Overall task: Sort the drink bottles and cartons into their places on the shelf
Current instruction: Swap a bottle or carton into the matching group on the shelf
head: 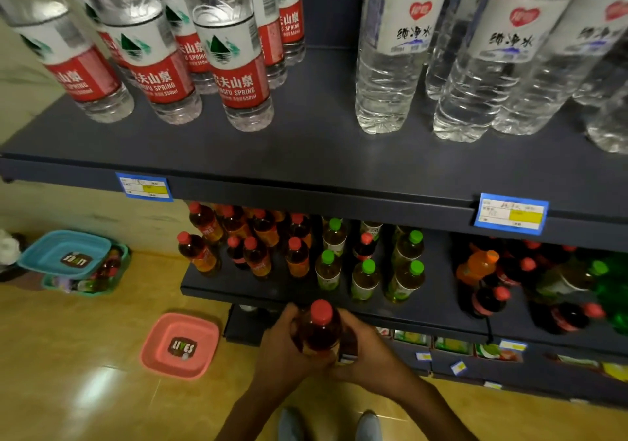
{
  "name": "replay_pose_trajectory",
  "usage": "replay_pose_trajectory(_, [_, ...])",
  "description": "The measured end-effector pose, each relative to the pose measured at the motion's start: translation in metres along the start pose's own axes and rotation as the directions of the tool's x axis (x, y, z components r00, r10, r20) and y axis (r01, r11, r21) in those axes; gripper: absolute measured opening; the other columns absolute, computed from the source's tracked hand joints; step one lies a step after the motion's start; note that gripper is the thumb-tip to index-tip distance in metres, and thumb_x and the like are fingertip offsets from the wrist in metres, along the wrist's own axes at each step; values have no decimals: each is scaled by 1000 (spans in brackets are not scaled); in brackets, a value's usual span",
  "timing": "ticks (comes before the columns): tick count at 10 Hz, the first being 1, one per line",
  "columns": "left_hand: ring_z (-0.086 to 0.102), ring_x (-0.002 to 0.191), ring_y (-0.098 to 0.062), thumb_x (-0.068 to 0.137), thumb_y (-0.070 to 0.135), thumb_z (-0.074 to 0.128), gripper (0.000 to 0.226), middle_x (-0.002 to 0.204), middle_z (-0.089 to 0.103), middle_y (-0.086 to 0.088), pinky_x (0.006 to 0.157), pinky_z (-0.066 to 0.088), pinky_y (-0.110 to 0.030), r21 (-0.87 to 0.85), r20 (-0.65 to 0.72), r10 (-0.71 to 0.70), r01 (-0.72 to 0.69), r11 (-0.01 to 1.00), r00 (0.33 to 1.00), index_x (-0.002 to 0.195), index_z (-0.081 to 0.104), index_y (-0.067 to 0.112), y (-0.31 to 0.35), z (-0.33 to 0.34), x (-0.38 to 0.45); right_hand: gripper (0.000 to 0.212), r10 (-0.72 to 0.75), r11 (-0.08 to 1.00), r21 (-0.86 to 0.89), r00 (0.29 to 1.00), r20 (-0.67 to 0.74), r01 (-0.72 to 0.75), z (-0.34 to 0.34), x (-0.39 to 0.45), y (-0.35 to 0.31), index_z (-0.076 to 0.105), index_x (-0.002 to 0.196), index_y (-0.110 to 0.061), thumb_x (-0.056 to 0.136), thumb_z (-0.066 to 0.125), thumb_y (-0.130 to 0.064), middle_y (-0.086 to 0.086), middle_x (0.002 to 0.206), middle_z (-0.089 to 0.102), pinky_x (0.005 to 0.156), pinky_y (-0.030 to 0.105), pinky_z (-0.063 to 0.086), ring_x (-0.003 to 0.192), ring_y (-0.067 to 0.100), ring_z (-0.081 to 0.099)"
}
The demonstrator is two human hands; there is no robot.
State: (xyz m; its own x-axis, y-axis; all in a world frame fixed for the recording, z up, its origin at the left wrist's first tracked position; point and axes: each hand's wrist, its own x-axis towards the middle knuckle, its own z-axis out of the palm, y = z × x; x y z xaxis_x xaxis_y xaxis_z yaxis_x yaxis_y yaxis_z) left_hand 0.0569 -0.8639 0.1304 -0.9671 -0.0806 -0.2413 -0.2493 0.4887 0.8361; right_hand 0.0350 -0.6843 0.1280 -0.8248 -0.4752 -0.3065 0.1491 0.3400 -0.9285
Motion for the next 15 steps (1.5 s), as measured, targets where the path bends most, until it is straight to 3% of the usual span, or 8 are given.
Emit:
replay_pose_trajectory(2, [66,76,8,49,42,91,55,88,71,22,60,45,-6,9,70,80,-81,997,994,88,54,42,6,9,-4,94,8,995,-102,1000,-16,-9,-16,-7,-4,47,133,-41,52,94,-28,-18,129,61,101,33,51,122,1,55])
replay_pose_trajectory(4, [66,91,13,49,48,90,58,95,70,32,75,49,-6,29,90,63,-66,997,994,98,58,51,-1,11,-10,99,33,978,-204,999,5,-31,-13,-5,-6,45,135,-35,49,94,-33,-16,133,57,105,38,48,128,8,51])
replay_pose_trajectory(6, [57,96,24,50,51,89,72,103,59,46,77,44,1,41,227,16,-26,999,974,105,45,67,-26,-14,0,80,3,996,-93,1000,-6,-3,12,10,-13,54,120,-47,50,93,-44,-29,117,64,94,19,52,112,-9,59])
replay_pose_trajectory(7, [63,105,12,48,38,94,82,112,66,33,86,50,-10,-88,363,12,21,996,932,115,49,52,-56,-48,15,69,-9,995,-99,988,-154,-6,41,22,-20,59,114,-45,53,90,-50,-34,110,65,88,11,51,104,-12,61])
replay_pose_trajectory(9, [59,120,-34,77,-11,71,50,119,61,-6,101,49,-34,-54,2,-43,43,998,999,113,59,21,-148,-157,104,58,-6,987,-143,867,-498,-75,88,54,-24,63,97,-58,46,88,-50,-36,92,69,67,0,46,86,-14,65])
replay_pose_trajectory(11, [52,128,-31,80,-2,69,66,137,56,-13,103,35,-25,75,23,-44,42,996,999,141,44,5,-156,-160,198,57,134,966,-90,769,-625,-242,104,70,-1,69,86,-43,34,91,-51,-35,83,69,62,-3,45,77,-15,66])
replay_pose_trajectory(13, [51,128,-29,90,23,68,56,135,57,-11,112,35,-37,192,20,-13,9,981,1000,141,45,13,-165,-138,253,56,231,949,-78,840,-491,-306,110,58,42,65,99,-54,47,88,-49,-25,95,73,77,21,58,90,1,71])
replay_pose_trajectory(15, [57,121,-35,76,19,81,80,130,61,-14,104,42,-42,208,32,-61,53,977,998,143,39,14,-178,-127,263,70,242,943,-40,764,-598,-330,118,51,55,70,96,-45,30,93,-41,-19,91,74,60,18,57,82,2,70])
